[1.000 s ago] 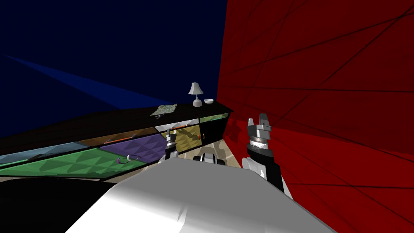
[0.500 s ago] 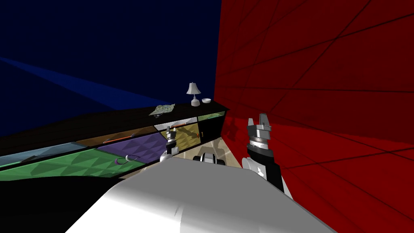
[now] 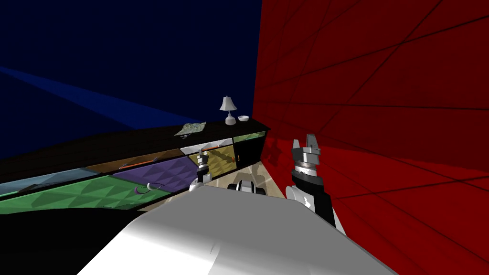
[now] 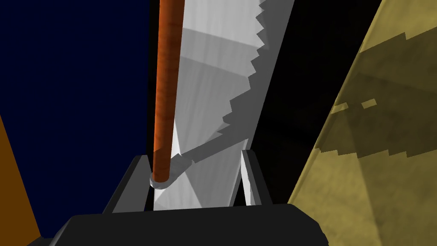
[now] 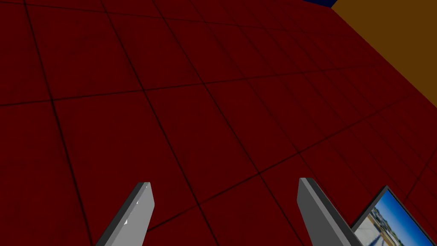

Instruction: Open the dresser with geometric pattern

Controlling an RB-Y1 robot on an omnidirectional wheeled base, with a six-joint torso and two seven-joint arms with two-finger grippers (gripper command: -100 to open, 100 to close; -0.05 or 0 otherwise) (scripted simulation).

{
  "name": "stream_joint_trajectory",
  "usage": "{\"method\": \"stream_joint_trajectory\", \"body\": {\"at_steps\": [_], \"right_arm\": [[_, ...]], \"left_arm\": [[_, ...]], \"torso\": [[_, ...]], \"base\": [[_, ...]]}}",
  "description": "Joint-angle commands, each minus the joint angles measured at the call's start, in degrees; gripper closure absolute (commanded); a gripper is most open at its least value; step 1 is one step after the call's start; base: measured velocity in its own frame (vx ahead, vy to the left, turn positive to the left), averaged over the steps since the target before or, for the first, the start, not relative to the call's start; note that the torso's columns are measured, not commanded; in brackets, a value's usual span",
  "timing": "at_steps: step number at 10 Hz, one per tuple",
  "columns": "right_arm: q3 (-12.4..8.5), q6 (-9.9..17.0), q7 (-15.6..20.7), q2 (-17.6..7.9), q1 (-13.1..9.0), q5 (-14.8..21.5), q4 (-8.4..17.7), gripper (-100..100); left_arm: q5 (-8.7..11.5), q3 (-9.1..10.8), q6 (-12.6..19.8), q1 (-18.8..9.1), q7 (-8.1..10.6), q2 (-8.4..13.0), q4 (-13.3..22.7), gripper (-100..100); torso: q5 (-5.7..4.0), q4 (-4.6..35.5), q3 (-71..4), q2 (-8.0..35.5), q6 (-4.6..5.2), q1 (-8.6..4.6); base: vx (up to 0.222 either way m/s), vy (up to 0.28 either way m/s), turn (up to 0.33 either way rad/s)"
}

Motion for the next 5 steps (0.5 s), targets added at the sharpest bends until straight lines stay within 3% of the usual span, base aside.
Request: {"method": "stream_joint_trajectory", "body": {"at_steps": [1, 2, 3, 5], "right_arm": [[0.0, 0.0, 0.0, 0.0, 0.0, 0.0, 0.0, 0], [0.0, 0.0, 0.0, 0.0, -0.01, 0.0, 0.0, 0], [0.0, 0.0, 0.0, 0.0, -0.02, 0.0, 0.01, 0], [0.0, 0.0, 0.0, 0.0, -0.02, 0.0, 0.01, 0]], "left_arm": [[2.69, -4.19, -1.22, 4.05, -0.96, 0.26, -3.36, 100], [2.69, -4.19, -1.22, 4.05, -0.96, 0.26, -3.79, 100], [4.26, -6.86, -1.53, 6.53, -1.47, 0.06, -5.88, 100], [4.26, -6.86, -1.53, 6.77, -1.47, 0.06, -6.31, 100]], "torso": [[0.08, 0.01, 0.08, 0.12, -0.09, 0.23], [0.21, -0.02, 0.21, 0.31, 0.05, 0.27], [0.21, 0.01, 0.24, 0.33, 0.21, 0.27], [0.24, -0.09, 0.1, 0.12, 0.07, 0.26]], "base": [[0.123, 0.033, 0.068], [0.046, 0.021, 0.01], [0.053, 0.016, 0.07], [0.036, 0.008, 0.03]]}}
